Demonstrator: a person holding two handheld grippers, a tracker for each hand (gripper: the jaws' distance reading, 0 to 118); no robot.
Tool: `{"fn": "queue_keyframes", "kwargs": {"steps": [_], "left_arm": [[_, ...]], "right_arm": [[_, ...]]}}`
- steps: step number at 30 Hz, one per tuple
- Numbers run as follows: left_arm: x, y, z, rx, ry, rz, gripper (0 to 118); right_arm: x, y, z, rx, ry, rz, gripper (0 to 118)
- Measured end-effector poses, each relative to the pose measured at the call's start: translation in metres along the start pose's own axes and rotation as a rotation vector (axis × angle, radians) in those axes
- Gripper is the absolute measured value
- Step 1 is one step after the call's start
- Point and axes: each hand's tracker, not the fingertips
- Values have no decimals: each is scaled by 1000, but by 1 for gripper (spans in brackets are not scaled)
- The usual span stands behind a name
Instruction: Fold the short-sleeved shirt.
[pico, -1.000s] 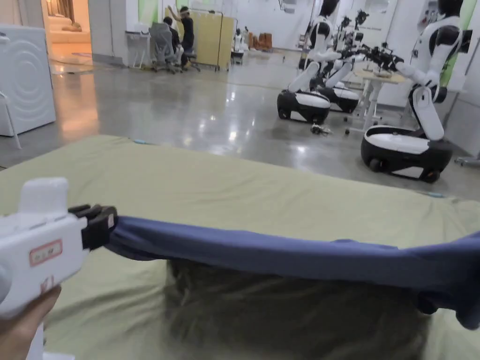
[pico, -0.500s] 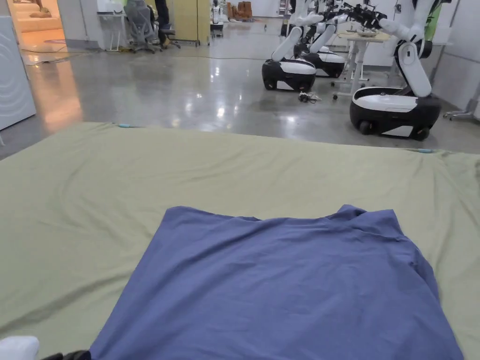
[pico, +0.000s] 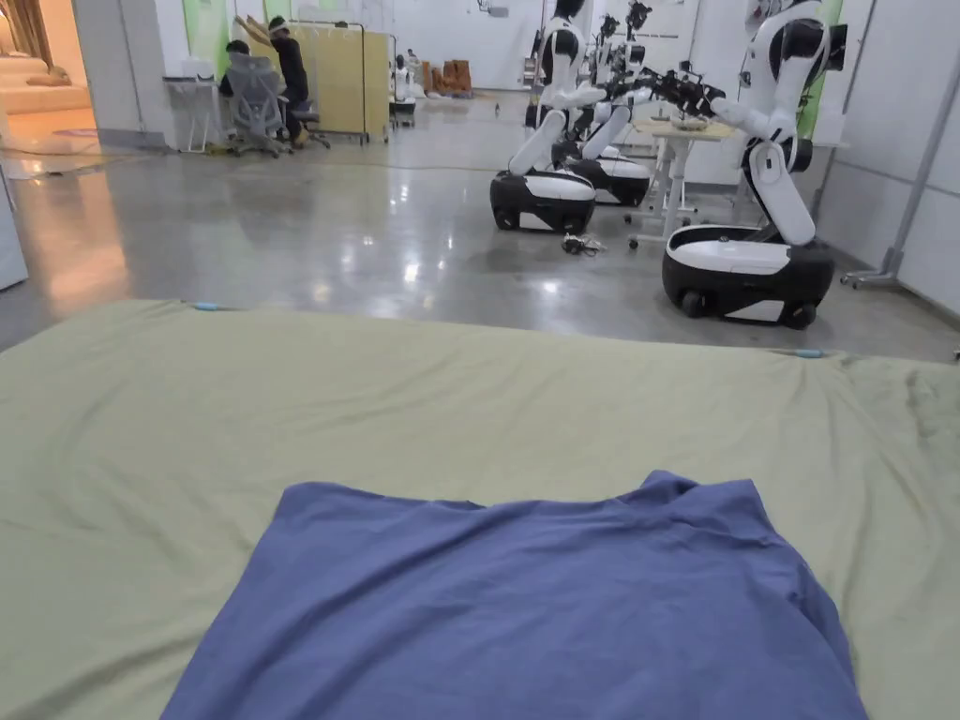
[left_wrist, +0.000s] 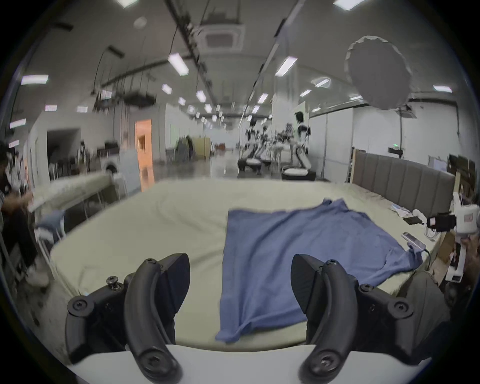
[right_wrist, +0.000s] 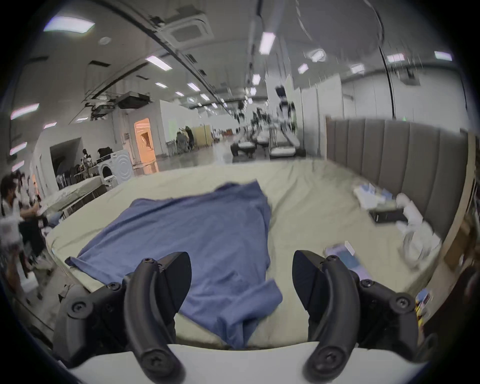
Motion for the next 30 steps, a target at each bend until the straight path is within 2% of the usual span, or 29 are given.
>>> {"fn": "queue_keyframes", "kwargs": {"steps": [3, 5, 7, 8, 9, 11, 12, 14, 17, 26, 30], "left_arm": [[25, 23, 17, 111, -20, -45, 81], [34, 30, 14, 161, -87, -56, 81], [43, 20, 3, 197, -154, 7, 79], [46, 17, -3, 184, -180, 24, 76], [52, 16, -5, 164, -176, 37, 60], [63, 16, -6, 129, -148, 20, 17], [67, 15, -3, 133, -137, 10, 13], [71, 17, -6, 107, -180, 5, 3], [78, 19, 6, 89, -126, -28, 3], [63, 16, 20, 76, -76, 1, 3], [38, -7, 18, -42, -55, 154, 3]], "right_arm": [[-25, 20, 11, 71, -4, 44, 89], [-38, 28, 13, 91, -1, 41, 88], [-48, 27, 12, 132, 11, 19, 86], [-52, 25, 10, 138, 30, 13, 80], [-54, 21, 7, 135, 34, 14, 61], [-61, 14, 3, 101, 20, 30, 12], [-64, 12, 2, 86, 13, 38, 0], [-69, 7, 7, 61, 92, 46, 0], [-83, 5, 7, 40, 37, 122, 0], [-71, 3, 2, 41, 49, 67, 0], [-63, 1, 2, 19, 69, 60, 0]]}}
